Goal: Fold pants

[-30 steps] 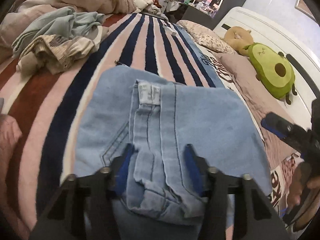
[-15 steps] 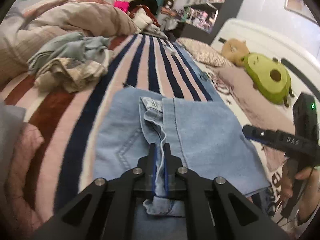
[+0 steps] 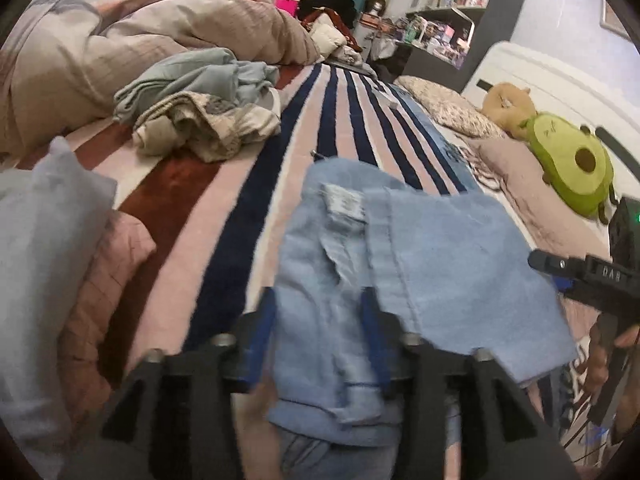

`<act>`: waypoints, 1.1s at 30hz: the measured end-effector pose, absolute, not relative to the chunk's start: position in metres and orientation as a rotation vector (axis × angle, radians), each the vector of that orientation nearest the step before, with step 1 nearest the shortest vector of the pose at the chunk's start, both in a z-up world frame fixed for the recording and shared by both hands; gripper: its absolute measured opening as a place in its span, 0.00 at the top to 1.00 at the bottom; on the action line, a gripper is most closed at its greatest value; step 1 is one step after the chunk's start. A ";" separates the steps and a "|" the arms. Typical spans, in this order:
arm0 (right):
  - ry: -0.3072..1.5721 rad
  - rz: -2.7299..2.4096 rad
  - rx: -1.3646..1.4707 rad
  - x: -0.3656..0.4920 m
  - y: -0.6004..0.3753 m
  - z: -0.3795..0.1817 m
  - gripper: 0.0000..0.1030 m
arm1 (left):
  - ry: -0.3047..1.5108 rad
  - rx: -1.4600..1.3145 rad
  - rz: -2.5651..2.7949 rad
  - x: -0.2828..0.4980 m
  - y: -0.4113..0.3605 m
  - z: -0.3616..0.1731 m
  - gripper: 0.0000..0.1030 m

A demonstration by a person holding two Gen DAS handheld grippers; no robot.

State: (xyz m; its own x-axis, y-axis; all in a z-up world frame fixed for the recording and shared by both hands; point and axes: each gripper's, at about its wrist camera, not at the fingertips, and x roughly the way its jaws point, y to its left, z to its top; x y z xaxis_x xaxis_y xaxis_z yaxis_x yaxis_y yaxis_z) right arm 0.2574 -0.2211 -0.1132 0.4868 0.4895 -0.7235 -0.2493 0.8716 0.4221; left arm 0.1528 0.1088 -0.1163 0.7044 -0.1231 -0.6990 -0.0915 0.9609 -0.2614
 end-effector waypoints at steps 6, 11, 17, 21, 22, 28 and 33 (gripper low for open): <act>1.045 0.527 0.261 0.264 -0.216 -0.123 0.27 | 0.829 -0.224 -0.096 0.163 0.100 -0.111 0.32; 1.147 0.616 0.259 0.267 -0.211 -0.144 0.20 | 0.907 -0.305 -0.200 0.182 0.096 -0.129 0.26; 1.202 0.658 0.323 0.270 -0.213 -0.168 0.11 | 0.975 -0.302 -0.198 0.195 0.088 -0.141 0.21; 1.187 0.659 0.297 0.266 -0.208 -0.169 0.10 | 0.994 -0.282 -0.189 0.199 0.079 -0.144 0.16; 1.185 0.662 0.282 0.265 -0.206 -0.169 0.10 | 0.999 -0.273 -0.181 0.200 0.076 -0.144 0.15; 1.183 0.712 0.175 0.251 -0.180 -0.163 0.18 | 0.987 -0.213 -0.155 0.199 0.061 -0.144 0.19; 1.158 0.703 0.143 0.244 -0.174 -0.153 0.27 | 0.946 -0.156 -0.134 0.190 0.053 -0.137 0.37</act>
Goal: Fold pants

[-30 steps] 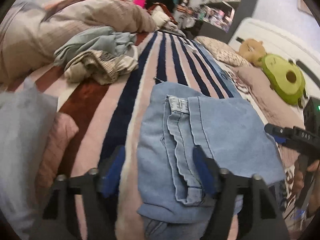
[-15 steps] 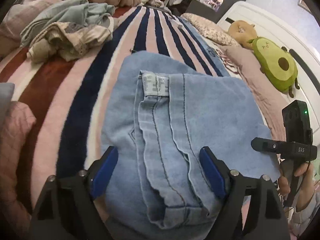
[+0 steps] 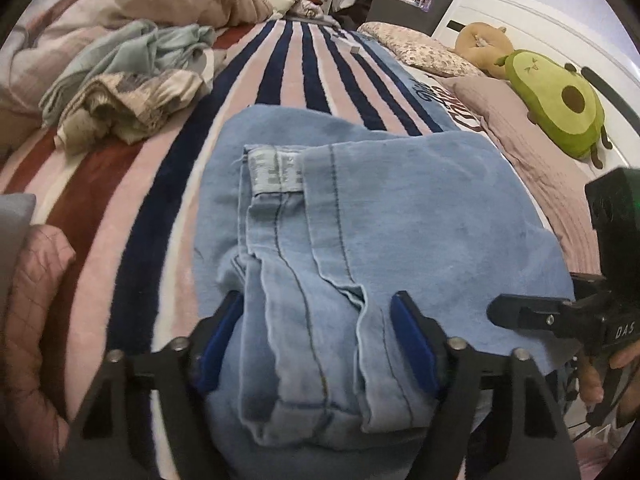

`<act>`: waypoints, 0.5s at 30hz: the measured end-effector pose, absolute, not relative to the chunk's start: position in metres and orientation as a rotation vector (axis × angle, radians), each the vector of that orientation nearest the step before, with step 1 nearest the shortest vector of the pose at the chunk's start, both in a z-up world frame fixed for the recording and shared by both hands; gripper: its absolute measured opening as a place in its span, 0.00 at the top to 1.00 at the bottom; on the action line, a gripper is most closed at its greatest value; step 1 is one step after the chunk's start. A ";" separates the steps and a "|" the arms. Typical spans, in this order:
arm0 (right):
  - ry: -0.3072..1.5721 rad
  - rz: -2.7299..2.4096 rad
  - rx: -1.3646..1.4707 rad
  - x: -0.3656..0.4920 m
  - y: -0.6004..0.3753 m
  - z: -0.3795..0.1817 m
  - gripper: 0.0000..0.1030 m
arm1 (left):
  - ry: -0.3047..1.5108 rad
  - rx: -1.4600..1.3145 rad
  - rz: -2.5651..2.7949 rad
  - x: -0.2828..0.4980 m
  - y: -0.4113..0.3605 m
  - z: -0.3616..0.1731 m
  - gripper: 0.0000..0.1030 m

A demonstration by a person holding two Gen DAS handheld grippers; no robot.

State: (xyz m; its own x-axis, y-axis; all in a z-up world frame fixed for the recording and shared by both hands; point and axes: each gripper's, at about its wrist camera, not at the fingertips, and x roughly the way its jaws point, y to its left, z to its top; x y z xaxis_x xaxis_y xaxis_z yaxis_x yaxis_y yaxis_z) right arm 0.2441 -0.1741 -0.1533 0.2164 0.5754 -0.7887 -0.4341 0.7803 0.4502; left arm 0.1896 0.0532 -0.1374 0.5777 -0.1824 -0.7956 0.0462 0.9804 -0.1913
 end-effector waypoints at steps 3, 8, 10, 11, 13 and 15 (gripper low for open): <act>1.136 0.705 0.138 0.241 -0.174 -0.146 0.35 | 0.903 -0.148 -0.132 0.185 0.050 -0.129 0.56; 1.096 0.721 0.145 0.236 -0.173 -0.129 0.54 | 0.827 -0.143 -0.171 0.175 0.042 -0.110 0.75; 1.078 0.734 0.145 0.231 -0.172 -0.122 0.59 | 0.786 -0.142 -0.188 0.170 0.037 -0.100 0.78; 1.067 0.747 0.146 0.229 -0.168 -0.117 0.63 | 0.765 -0.145 -0.198 0.168 0.036 -0.093 0.79; 1.052 0.762 0.137 0.224 -0.159 -0.109 0.64 | 0.732 -0.158 -0.214 0.162 0.038 -0.082 0.80; 1.029 0.781 0.120 0.216 -0.148 -0.100 0.67 | 0.706 -0.163 -0.226 0.155 0.040 -0.072 0.81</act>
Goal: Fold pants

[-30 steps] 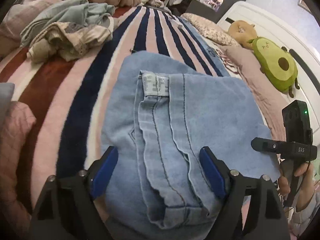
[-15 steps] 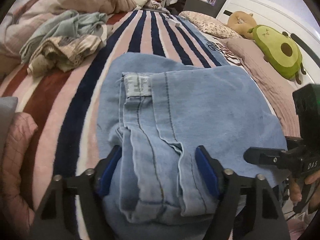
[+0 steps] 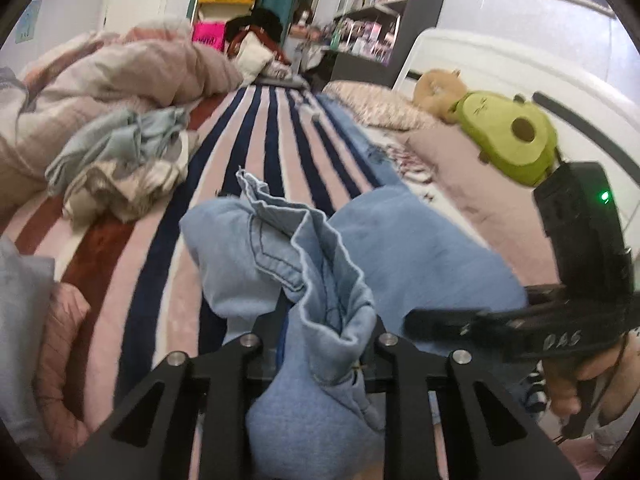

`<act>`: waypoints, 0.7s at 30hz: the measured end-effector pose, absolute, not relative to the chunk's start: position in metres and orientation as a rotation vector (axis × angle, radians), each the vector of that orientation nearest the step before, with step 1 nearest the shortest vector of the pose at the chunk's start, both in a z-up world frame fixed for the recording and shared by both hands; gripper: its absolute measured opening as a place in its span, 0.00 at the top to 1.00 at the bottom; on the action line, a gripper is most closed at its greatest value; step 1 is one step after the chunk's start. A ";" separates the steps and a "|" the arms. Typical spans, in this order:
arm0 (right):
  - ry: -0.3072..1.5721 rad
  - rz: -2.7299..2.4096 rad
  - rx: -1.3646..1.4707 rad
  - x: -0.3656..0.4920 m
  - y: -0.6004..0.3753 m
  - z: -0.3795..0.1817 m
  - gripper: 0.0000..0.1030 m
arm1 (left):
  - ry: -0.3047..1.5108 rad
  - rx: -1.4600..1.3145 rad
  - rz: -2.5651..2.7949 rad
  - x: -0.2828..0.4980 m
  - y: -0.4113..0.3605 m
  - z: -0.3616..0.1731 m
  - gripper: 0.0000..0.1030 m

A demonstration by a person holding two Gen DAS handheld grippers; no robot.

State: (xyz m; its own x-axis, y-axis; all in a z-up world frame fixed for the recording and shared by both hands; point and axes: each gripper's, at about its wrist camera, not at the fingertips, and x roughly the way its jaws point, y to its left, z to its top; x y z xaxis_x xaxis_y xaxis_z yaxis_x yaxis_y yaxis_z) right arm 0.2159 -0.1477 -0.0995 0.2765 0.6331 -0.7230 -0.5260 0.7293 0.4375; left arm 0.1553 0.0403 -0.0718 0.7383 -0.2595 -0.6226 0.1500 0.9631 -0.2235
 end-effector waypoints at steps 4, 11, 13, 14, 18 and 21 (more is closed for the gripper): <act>0.985 0.830 0.125 0.199 -0.125 -0.079 0.69 | 0.636 -0.160 -0.213 0.136 0.058 -0.045 0.81; 0.870 0.914 0.160 0.163 -0.071 -0.031 0.69 | 0.519 -0.167 -0.163 0.095 0.122 0.010 0.81; 0.849 0.937 0.168 0.156 -0.051 -0.021 0.69 | 0.489 -0.168 -0.142 0.082 0.145 0.025 0.81; 0.838 0.953 0.173 0.152 -0.038 -0.016 0.69 | 0.476 -0.163 -0.127 0.077 0.155 0.031 0.81; 0.816 1.010 0.161 0.140 0.013 -0.002 0.70 | 0.435 -0.154 -0.039 0.060 0.203 0.050 0.81; 0.818 1.053 0.142 0.134 0.055 0.003 0.70 | 0.423 -0.147 0.037 0.051 0.241 0.057 0.81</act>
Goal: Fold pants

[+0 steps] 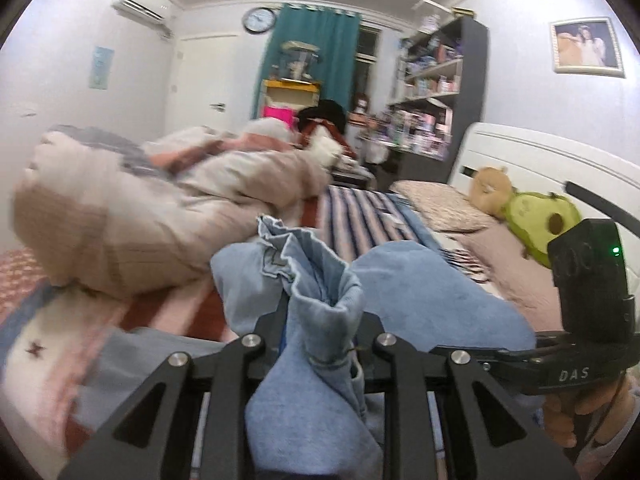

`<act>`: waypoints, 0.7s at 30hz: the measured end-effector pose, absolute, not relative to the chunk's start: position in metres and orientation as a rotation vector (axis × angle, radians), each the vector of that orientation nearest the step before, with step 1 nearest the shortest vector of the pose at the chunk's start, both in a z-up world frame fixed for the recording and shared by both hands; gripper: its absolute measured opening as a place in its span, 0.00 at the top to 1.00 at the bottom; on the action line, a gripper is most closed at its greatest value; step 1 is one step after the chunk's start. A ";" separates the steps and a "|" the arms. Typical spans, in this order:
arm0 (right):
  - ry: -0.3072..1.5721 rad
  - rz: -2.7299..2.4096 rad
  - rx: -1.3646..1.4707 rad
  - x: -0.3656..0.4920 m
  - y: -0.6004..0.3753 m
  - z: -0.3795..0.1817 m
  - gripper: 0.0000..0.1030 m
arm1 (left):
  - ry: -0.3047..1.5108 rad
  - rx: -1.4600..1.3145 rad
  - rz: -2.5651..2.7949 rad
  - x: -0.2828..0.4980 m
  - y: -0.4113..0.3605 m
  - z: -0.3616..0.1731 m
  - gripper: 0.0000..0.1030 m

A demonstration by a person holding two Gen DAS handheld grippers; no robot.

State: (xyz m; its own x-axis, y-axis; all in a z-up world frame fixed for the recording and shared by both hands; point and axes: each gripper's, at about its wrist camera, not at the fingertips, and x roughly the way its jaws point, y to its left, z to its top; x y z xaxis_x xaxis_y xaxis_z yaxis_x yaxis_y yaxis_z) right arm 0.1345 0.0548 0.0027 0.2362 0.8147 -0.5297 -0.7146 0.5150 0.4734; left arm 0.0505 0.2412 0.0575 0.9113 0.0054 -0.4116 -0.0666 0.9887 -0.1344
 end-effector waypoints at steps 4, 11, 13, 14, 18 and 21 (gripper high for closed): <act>0.832 1.095 0.152 0.131 0.106 -0.001 0.70 | 0.435 -0.157 0.141 0.044 0.297 0.061 0.81; 0.845 1.099 0.135 0.136 0.175 -0.025 0.70 | 0.479 -0.192 0.229 0.057 0.379 0.040 0.81; 0.838 1.078 0.092 0.137 0.191 -0.039 0.70 | 0.498 -0.176 0.228 0.063 0.389 0.026 0.81; 0.859 1.061 0.083 0.138 0.196 -0.050 0.70 | 0.515 -0.173 0.223 0.068 0.392 0.017 0.81; 0.931 1.031 0.112 0.144 0.196 -0.084 0.69 | 0.609 -0.182 0.225 0.081 0.405 -0.024 0.79; 0.929 1.039 0.071 0.144 0.192 -0.093 0.66 | 0.621 -0.171 0.224 0.076 0.406 -0.040 0.71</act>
State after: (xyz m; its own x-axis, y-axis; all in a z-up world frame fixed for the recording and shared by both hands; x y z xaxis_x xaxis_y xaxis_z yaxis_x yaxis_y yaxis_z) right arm 0.1442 0.1923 -0.0931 0.1766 0.7609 -0.6243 -0.7052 0.5403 0.4591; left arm 0.0760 0.4058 -0.0399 0.7903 0.1564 -0.5924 -0.2583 0.9618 -0.0906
